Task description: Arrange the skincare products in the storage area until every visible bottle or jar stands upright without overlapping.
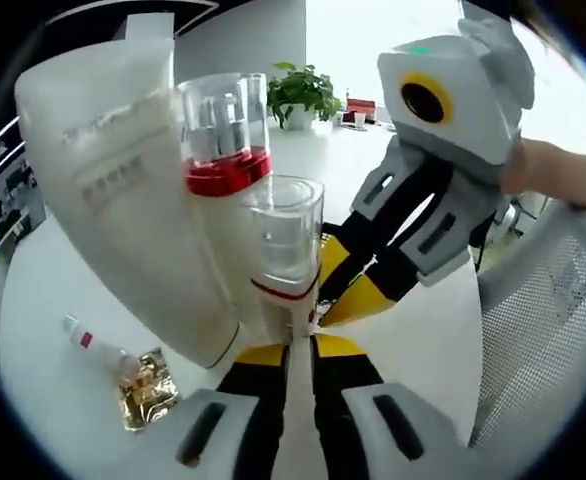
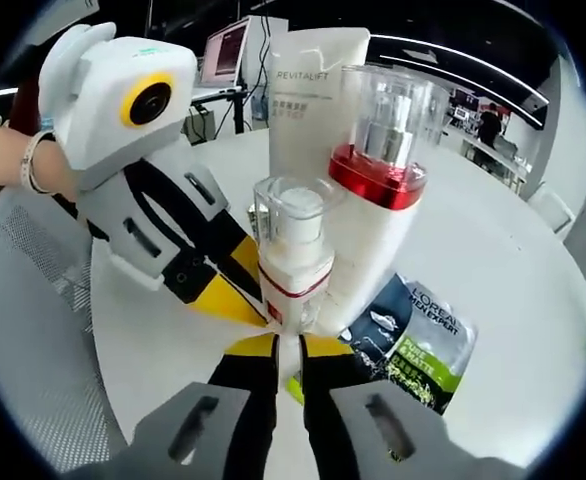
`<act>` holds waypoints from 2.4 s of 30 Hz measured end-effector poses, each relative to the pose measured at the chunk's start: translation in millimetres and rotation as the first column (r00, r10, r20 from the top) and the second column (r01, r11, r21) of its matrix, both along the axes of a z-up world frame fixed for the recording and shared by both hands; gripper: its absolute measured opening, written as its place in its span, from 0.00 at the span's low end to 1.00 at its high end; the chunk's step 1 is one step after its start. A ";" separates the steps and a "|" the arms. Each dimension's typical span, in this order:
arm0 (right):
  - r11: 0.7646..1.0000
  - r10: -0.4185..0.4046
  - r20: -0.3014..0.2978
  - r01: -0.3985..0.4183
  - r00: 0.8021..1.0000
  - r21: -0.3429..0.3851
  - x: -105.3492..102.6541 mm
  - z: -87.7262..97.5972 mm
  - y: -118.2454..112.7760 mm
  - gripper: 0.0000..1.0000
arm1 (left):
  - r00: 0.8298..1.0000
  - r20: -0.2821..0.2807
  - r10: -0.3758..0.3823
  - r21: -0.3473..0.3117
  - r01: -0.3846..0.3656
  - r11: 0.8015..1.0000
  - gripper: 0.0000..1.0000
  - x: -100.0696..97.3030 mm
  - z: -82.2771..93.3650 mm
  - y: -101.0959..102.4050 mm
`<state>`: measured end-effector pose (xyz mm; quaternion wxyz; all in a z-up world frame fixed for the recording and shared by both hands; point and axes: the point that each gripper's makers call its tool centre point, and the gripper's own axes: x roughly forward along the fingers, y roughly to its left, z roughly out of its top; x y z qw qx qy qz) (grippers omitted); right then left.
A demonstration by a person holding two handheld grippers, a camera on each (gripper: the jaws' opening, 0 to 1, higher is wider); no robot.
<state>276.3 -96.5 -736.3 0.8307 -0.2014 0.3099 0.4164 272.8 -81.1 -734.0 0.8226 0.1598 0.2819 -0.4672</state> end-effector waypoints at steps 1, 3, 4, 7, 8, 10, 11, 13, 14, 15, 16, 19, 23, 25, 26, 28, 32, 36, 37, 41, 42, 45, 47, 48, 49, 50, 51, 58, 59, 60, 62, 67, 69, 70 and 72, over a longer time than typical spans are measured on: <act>1.000 0.000 0.000 0.000 1.000 0.001 0.3 0.2 0.1 0.08 | 1.000 0.001 0.001 0.000 -0.001 1.000 0.06 0.7 -0.1 0.4; 1.000 0.006 0.004 -0.006 1.000 0.001 0.4 0.2 1.2 0.07 | 1.000 0.001 0.007 0.000 -0.007 1.000 0.06 1.8 -0.2 0.8; 1.000 0.013 0.010 -0.013 1.000 -0.004 0.9 -0.2 1.6 0.07 | 1.000 0.002 0.008 0.000 -0.008 1.000 0.06 2.1 -0.1 1.0; 1.000 0.015 0.017 -0.015 1.000 -0.008 2.5 -0.7 1.1 0.07 | 1.000 0.006 0.007 0.000 -0.007 1.000 0.06 2.6 0.2 0.9; 1.000 0.016 0.018 -0.015 1.000 -0.008 2.7 -0.5 1.2 0.07 | 1.000 0.007 0.007 0.000 -0.007 1.000 0.06 2.7 0.3 0.8; 1.000 0.015 0.019 -0.015 1.000 -0.010 3.3 -0.6 0.9 0.07 | 1.000 0.006 0.007 -0.001 -0.007 1.000 0.06 2.8 0.1 0.5; 1.000 0.016 0.021 -0.016 1.000 -0.011 3.3 -0.7 0.8 0.07 | 1.000 0.004 0.008 -0.001 -0.008 1.000 0.06 2.7 0.0 0.4; 1.000 0.018 0.024 -0.018 1.000 -0.014 3.5 -0.2 0.2 0.07 | 1.000 0.003 0.005 0.000 -0.005 1.000 0.06 2.4 -0.5 0.2; 1.000 0.022 0.028 -0.022 0.999 -0.017 3.2 0.1 0.1 0.07 | 1.000 0.005 0.004 0.001 -0.004 1.000 0.06 2.2 -0.6 0.2; 1.000 0.023 0.029 -0.023 0.999 -0.019 3.2 0.2 0.0 0.07 | 1.000 0.005 0.004 0.001 -0.004 1.000 0.06 2.2 -0.5 0.1; 1.000 0.024 0.030 -0.024 0.999 -0.019 2.9 0.1 0.3 0.07 | 1.000 0.005 0.005 0.001 -0.005 1.000 0.06 2.1 -0.5 0.1; 0.999 0.027 0.032 -0.026 0.999 -0.023 3.1 0.2 -0.1 0.07 | 1.000 0.006 0.003 0.002 -0.003 1.000 0.05 1.7 -0.2 0.1; 0.999 0.029 0.037 -0.028 0.999 -0.028 3.1 0.5 0.7 0.07 | 1.000 0.007 0.004 0.004 -0.004 1.000 0.05 1.6 -0.3 0.7; 0.999 0.035 0.040 -0.033 0.999 -0.033 3.4 0.2 1.6 0.07 | 1.000 0.006 0.003 0.005 -0.003 1.000 0.06 1.4 -0.4 1.2; 0.999 0.038 0.043 -0.037 0.998 -0.038 3.6 -0.2 1.9 0.07 | 1.000 0.006 0.004 0.005 -0.004 1.000 0.06 1.3 -0.4 1.3; 0.998 0.043 0.044 -0.041 0.998 -0.044 2.3 -1.2 3.3 0.07 | 1.000 0.008 0.005 0.007 -0.005 1.000 0.05 1.4 -0.5 1.4; 0.998 0.041 0.034 -0.040 0.999 -0.044 1.3 -1.9 2.5 0.07 | 1.000 0.006 0.009 0.005 -0.009 1.000 0.05 2.5 -0.4 2.0; 0.998 0.040 0.036 -0.039 0.999 -0.040 2.0 -1.8 2.8 0.07 | 1.000 0.011 0.009 0.005 -0.009 1.000 0.06 2.9 0.1 2.3; 0.999 0.039 0.035 -0.038 0.999 -0.040 2.1 -1.9 2.6 0.07 | 1.000 0.010 0.010 0.004 -0.011 1.000 0.06 2.4 0.3 2.3; 0.998 0.042 0.033 -0.040 0.999 -0.048 1.3 -3.1 2.1 0.07 | 1.000 0.009 0.013 0.006 -0.013 1.000 0.06 2.7 -0.3 3.1; 0.998 0.041 0.035 -0.039 0.999 -0.051 1.8 -3.0 1.5 0.07 | 1.000 0.008 0.013 0.010 -0.013 1.000 0.06 2.6 -1.1 3.8; 0.999 0.021 0.038 -0.020 0.999 -0.035 4.1 -0.1 0.8 0.07 | 1.000 0.005 0.016 0.013 -0.016 1.000 0.06 1.8 -1.8 4.6; 0.999 0.018 0.036 -0.017 0.999 -0.033 4.2 0.4 0.4 0.08 | 1.000 0.007 0.019 0.015 -0.019 1.000 0.06 2.1 -2.0 5.4; 0.999 0.015 0.036 -0.014 0.999 -0.034 5.0 -0.4 -0.4 0.08 | 1.000 0.006 0.021 0.015 -0.021 1.000 0.06 2.5 -2.0 5.5; 0.999 0.015 0.036 -0.014 0.999 -0.036 5.1 -0.6 -0.9 0.08 | 1.000 0.002 0.024 0.010 -0.024 1.000 0.06 2.3 -1.8 5.2; 0.999 0.017 0.037 -0.015 0.999 -0.036 4.6 -0.8 -0.5 0.08 | 1.000 0.002 0.024 0.006 -0.024 1.000 0.06 2.1 -1.2 4.8; 0.999 0.018 0.037 -0.016 0.999 -0.036 4.3 -0.7 -0.3 0.08 | 1.000 0.002 0.023 0.008 -0.023 1.000 0.06 2.3 -1.1 5.2; 0.999 0.014 0.043 -0.012 0.999 -0.030 4.1 2.0 1.0 0.09 | 1.000 0.001 0.030 0.009 -0.030 1.000 0.07 -0.2 0.7 11.6; 1.000 0.009 0.043 -0.008 0.999 -0.024 4.3 2.7 1.3 0.09 | 0.999 0.000 0.035 0.006 -0.035 0.999 0.07 0.2 1.6 13.5; 1.000 0.008 0.041 -0.007 0.999 -0.022 3.8 3.3 1.5 0.09 | 0.999 0.001 0.039 0.006 -0.039 0.999 0.07 0.4 2.3 15.0; 1.000 0.008 0.043 -0.007 0.999 -0.022 3.4 3.8 1.6 0.10 | 0.999 0.005 0.043 0.004 -0.043 0.999 0.07 -0.1 6.4 18.0; 1.000 0.011 0.041 -0.010 0.999 -0.020 -1.1 6.6 2.4 0.10 | 0.999 0.005 0.048 0.001 -0.048 0.999 0.09 -1.6 12.0 28.5; 0.999 0.017 0.040 -0.015 0.999 -0.033 -2.0 5.2 1.7 0.11 | 0.999 0.006 0.047 0.006 -0.047 0.999 0.10 -4.2 13.9 32.4; 0.999 0.018 0.040 -0.016 0.999 -0.039 -3.0 4.8 1.1 0.12 | 0.999 0.007 0.046 0.010 -0.046 0.999 0.10 -5.4 14.5 34.1; 0.999 0.015 0.041 -0.013 0.999 -0.047 -3.6 6.5 -1.6 0.13 | 0.999 0.009 0.043 0.014 -0.043 0.999 0.11 -8.3 17.3 38.3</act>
